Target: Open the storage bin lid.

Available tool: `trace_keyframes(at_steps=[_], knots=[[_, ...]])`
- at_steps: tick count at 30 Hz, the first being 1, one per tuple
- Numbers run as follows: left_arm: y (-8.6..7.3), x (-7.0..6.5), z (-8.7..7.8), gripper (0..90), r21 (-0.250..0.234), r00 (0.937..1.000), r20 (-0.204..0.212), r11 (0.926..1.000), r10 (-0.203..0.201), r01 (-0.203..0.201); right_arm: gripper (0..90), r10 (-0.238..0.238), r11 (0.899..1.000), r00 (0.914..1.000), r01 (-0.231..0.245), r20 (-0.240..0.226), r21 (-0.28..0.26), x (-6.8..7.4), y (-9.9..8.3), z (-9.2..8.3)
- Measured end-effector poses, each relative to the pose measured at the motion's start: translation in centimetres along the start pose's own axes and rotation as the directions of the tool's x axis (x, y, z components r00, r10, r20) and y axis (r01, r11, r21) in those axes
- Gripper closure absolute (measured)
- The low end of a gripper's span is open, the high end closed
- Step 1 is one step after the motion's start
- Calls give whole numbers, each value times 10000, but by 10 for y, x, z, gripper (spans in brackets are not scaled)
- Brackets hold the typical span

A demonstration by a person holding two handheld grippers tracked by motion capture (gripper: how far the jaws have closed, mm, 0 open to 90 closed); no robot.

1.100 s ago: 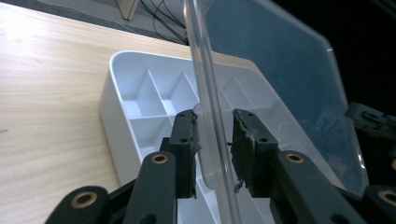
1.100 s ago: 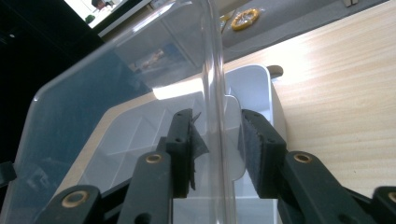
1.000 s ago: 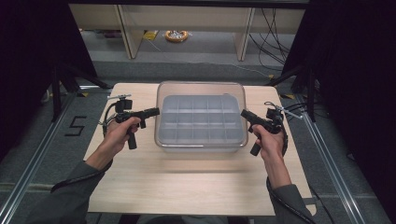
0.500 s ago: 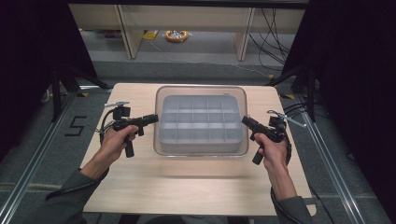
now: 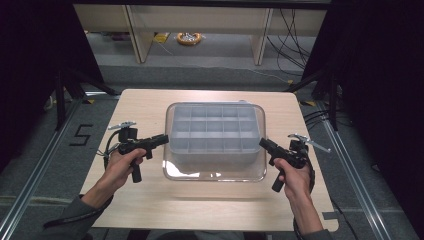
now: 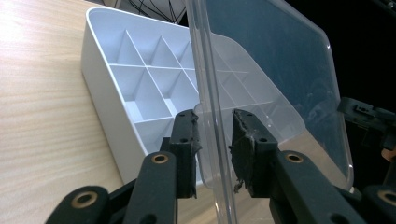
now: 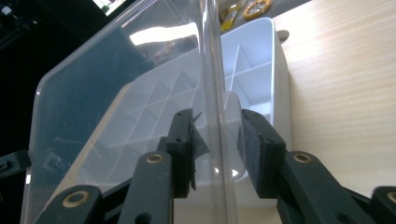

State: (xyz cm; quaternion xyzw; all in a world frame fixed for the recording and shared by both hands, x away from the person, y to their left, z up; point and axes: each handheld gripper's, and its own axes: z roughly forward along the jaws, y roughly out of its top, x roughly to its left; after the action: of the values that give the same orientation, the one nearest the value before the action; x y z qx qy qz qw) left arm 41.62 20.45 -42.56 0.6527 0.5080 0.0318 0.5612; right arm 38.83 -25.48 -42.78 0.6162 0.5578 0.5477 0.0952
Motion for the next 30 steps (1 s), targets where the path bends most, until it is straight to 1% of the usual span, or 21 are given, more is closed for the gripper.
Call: trace_keyframes(at_steps=[1,2,3,5,6,7,8,9,11,12,13,16,17,18,21,23,24,25,26,28,30], knots=[[-2,0,-1,694,22,10000,64,10000,-48,48,664,-352,9994,9993,351,-142,-79,-3,-2,-1],[-4,1,-4,694,165,9998,173,9999,-39,36,665,-131,9999,9996,130,-264,-39,-3,-6,-3],[-6,1,-5,694,186,9997,245,9998,-18,14,665,-131,9999,9996,130,-264,-39,-3,-6,-3],[-13,-1,-8,694,160,9999,156,9999,-10,8,666,-347,9994,9991,345,-258,-69,-3,-10,-7],[-17,-1,-9,694,201,9998,203,9998,5,-10,666,37,10000,9997,-36,-239,35,0,-12,-9],[-20,-1,-11,694,346,9997,237,9994,49,-57,666,-131,9999,9997,130,-210,-30,0,-14,-11],[-24,-1,-12,694,381,9995,322,9993,2,-14,666,-462,9989,9989,462,-56,-4,0,-14,-13],[-28,-2,-14,693,437,9997,261,9990,-8,-3,666,-492,9988,9988,492,-41,-17,0,-16,-15],[-36,-3,-16,692,578,9995,311,9983,-72,54,666,-286,9995,9992,283,-274,-105,1,-20,-18],[-39,-3,-16,692,623,9994,335,9980,16,-37,666,-426,9990,9990,425,-124,-107,1,-22,-18],[-42,-4,-17,688,676,9995,318,9977,-16,-6,666,-372,9993,9993,372,6,-52,1,-24,-21],[-48,-5,-19,687,780,9991,426,9969,-24,-10,666,-507,9986,9986,504,-140,-161,-2,-33,-24],[-50,-6,-19,688,757,9993,384,9971,-22,-7,666,-727,9973,9973,726,-79,-129,-5,-34,-26],[-51,-6,-20,688,807,9993,377,9967,54,-84,666,-382,9992,9992,382,-62,-113,-3,-37,-28],[-55,-8,-22,688,800,9989,469,9967,84,-122,664,-428,9988,9989,424,-164,-239,-4,-45,-30],[-58,-9,-24,688,834,9987,471,9962,194,-232,665,-432,9989,9991,431,-51,-174,-5,-48,-32],[-60,-9,-25,688,795,9989,418,9965,218,-251,665,-656,9976,9978,657,33,-204,-6,-48,-33],[-61,-9,-26,688,864,9990,365,9959,248,-279,665,-667,9976,9978,667,-12,-185,-6,-49,-34],[-63,-9,-26,688,878,9991,374,9959,190,-222,665,-394,9992,9992,393,-80,-121,-5,-51,-33],[-67,-8,-28,688,909,9993,363,9957,134,-166,664,-311,9995,9994,311,-164,1,-6,-57,-34],[-71,-7,-29,688,949,9992,401,9955,34,-72,665,-387,9993,9991,387,-179,-4,-7,-59,-34]])
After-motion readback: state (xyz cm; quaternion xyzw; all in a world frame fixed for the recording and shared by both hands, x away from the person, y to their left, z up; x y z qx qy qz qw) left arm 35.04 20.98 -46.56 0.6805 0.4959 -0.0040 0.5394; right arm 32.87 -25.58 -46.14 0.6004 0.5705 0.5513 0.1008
